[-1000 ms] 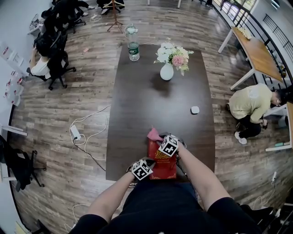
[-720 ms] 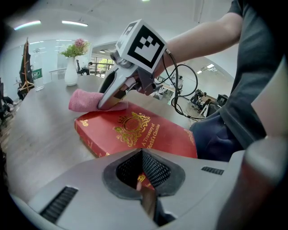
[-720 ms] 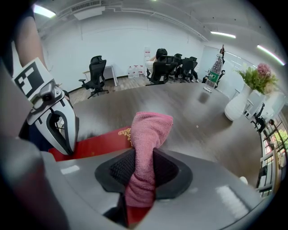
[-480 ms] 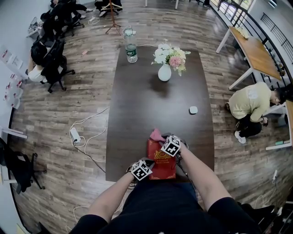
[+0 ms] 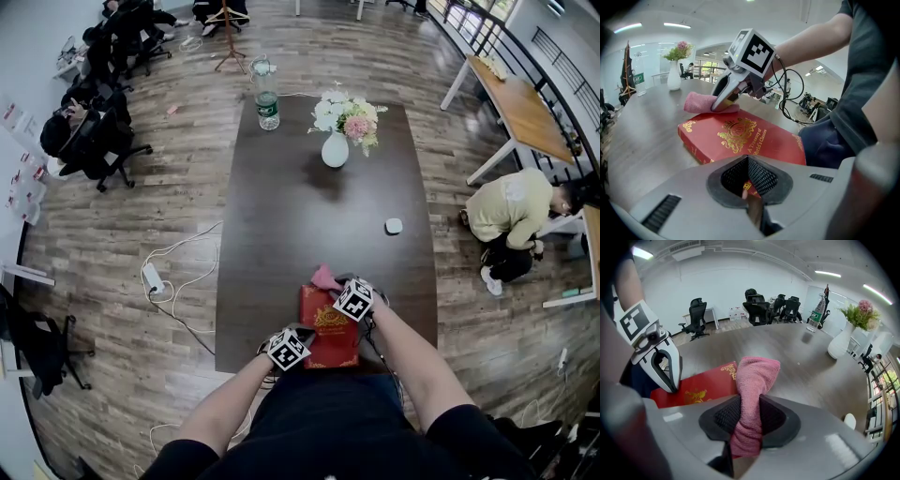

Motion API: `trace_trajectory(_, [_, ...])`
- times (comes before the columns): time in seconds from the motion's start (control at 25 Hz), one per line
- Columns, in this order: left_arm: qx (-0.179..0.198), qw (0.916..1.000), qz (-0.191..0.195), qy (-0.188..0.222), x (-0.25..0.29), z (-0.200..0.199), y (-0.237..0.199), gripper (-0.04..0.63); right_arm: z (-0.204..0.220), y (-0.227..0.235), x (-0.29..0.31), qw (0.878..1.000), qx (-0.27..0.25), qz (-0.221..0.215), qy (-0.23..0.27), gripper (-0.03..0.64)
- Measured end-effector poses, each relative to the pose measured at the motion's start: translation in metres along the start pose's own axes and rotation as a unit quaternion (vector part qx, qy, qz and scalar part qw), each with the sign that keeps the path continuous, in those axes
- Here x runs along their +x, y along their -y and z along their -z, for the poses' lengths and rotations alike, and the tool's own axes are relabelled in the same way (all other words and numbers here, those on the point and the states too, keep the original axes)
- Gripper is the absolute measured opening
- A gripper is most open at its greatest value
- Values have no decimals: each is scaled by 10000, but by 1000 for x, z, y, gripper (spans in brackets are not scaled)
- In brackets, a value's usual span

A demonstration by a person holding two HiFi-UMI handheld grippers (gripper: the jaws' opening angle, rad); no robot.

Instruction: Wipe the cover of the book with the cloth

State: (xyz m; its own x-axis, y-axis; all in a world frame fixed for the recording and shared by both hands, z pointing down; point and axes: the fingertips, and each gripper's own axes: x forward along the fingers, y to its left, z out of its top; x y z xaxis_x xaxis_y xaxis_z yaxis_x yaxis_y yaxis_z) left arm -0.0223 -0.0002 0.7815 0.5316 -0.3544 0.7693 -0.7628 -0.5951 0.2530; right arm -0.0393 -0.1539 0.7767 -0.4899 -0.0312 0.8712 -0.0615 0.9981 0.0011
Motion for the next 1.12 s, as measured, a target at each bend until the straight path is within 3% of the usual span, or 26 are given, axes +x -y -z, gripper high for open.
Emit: trace_trajectory(1.12, [38, 10000, -85, 6, 2, 0, -1, -5, 31, 17, -17, 9991, 335, 253, -28, 112])
